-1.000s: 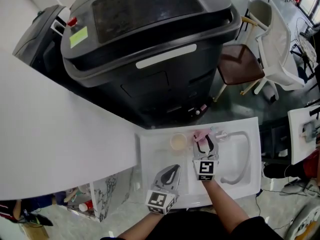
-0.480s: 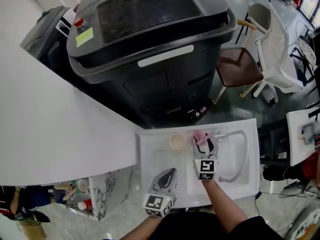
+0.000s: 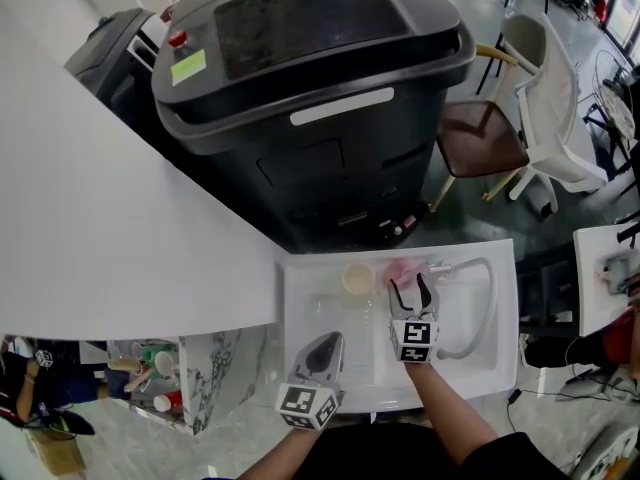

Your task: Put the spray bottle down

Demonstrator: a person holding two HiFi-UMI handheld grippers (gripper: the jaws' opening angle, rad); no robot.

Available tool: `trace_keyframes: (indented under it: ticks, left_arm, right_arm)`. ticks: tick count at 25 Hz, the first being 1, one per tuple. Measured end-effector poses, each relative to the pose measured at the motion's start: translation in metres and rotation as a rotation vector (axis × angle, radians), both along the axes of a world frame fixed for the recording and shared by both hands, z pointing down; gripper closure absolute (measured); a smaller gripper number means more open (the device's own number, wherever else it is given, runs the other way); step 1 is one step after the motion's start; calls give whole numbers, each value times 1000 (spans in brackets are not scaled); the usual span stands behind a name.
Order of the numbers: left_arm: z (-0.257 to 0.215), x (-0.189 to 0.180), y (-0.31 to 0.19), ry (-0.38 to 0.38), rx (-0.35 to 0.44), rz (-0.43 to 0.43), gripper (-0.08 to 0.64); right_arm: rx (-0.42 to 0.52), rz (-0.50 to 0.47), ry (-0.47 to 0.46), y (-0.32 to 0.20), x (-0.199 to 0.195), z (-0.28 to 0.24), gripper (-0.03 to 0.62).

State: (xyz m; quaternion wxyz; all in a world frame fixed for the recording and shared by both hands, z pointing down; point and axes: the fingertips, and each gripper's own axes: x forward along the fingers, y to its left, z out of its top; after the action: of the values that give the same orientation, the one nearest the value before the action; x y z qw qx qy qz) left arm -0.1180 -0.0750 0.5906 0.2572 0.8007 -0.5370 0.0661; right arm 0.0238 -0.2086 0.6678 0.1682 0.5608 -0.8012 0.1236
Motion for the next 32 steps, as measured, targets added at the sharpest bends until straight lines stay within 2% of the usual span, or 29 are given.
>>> trace_keyframes:
  ticks: [6,10,15,17,19,21,23,26,32]
  left_arm:
    - [-9,11,10,3,26,4,532]
    - [-21,15,18,-4,51,1,532]
    - [-40,23,34,-15,88,-36,534]
    - [-44,30,42,-20,95,-43,534]
    - [-48,41,50,-27,103,-45,534]
    - [-52,49,58,-38,111,-49,534]
    - [-54,51,62,-47,114,-73,534]
    - [-62,58,64,-58,132,-101,534]
    - [-80,97,78,-68,177,-89,534]
  right_arm:
    - [-42,-11,-48,39,-8,-7,330]
    - [-14,-67,-72,64,-18,-27,337]
    - [-33,-182,-170,98,-31,-64,345]
    - [-21,-260,-224,112,-37,-83,405]
    - [-11,-336,-295,125,-37,-105,503]
    - [-7,-380,-354,140,-31,-122,535]
    - [-7,-383,-351,152,-17,-133,554]
    - [-8,-373,-286,166,8,-143,594]
    - [60,-362,-270,186,51,-171,594]
